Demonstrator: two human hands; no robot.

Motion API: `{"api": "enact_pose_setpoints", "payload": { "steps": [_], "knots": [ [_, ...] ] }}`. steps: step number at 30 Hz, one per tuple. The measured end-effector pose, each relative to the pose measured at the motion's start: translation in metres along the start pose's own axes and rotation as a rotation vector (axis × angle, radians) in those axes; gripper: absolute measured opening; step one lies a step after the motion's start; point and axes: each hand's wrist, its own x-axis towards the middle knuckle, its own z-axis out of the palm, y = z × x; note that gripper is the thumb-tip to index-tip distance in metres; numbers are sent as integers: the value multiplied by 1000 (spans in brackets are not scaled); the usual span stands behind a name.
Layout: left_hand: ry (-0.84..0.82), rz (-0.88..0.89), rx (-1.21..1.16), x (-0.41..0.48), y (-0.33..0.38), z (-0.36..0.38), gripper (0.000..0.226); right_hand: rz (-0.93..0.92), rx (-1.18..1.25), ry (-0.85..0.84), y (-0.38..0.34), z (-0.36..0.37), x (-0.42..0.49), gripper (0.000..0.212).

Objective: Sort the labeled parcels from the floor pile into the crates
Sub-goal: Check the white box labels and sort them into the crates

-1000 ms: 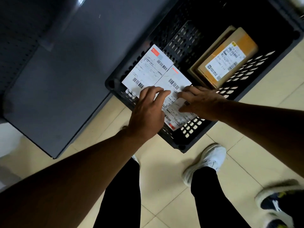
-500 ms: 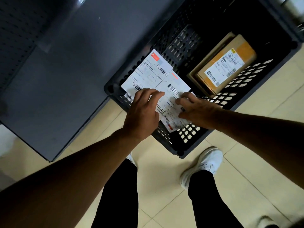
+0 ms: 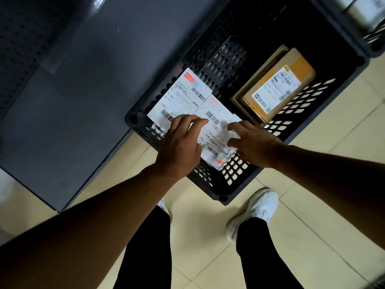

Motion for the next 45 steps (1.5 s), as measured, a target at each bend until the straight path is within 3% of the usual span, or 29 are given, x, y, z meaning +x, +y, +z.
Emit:
{"api": "enact_pose_setpoints", "payload": {
  "steps": [5, 11, 18, 26, 32, 39, 45],
  "knots": [
    [-52, 15, 26, 2, 9, 0, 64, 216, 96, -32, 0, -7, -16, 53],
    [-117, 54, 76, 5, 33, -25, 63, 339, 198, 1, -6, -32, -47, 62],
    [-147, 88, 102, 10, 89, -121, 65, 347, 294, 256, -19, -134, -123, 82],
    [-1, 120, 73, -24, 216, -343, 65, 220, 347, 517, -58, -312, -264, 86],
    [315, 27, 129, -103, 304, -514, 60, 67, 420, 712, -91, -425, -370, 93],
    [414, -28, 220, -209, 390, -617, 68, -209, 410, 906, -170, -544, -481, 92],
    [624, -109, 253, -311, 430, -686, 65, -431, 299, 1043, -254, -623, -540, 85]
  ]
}}
